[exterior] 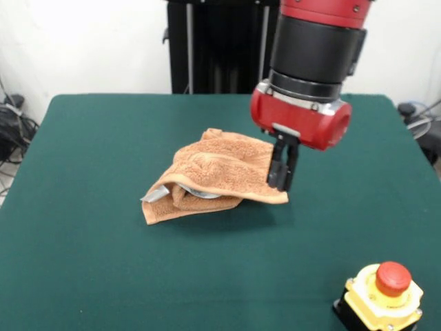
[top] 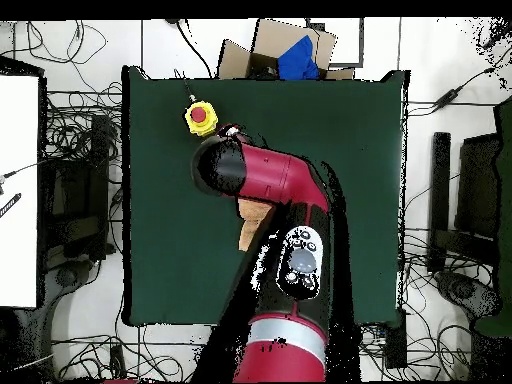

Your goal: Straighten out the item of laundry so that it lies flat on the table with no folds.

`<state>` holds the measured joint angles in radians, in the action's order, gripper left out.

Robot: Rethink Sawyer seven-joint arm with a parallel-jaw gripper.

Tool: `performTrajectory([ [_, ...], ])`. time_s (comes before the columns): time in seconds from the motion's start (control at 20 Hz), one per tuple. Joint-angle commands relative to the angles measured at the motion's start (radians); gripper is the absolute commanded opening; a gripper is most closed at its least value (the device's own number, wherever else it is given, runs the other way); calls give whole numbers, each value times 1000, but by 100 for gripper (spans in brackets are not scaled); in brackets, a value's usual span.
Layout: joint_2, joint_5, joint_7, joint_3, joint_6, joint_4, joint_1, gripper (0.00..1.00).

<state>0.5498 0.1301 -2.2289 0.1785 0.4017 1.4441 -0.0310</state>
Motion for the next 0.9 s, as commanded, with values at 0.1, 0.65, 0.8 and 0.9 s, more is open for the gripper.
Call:
performTrajectory([
  [0.1, 17, -92, 4, -69, 43, 157, -39, 100],
  [0.65, 35, -135, 41, -102, 64, 187, -89, 100],
  [0.8, 39, -145, 47, -112, 61, 198, -102, 100],
  [0.9, 38, -152, 53, -124, 59, 208, -115, 100],
])
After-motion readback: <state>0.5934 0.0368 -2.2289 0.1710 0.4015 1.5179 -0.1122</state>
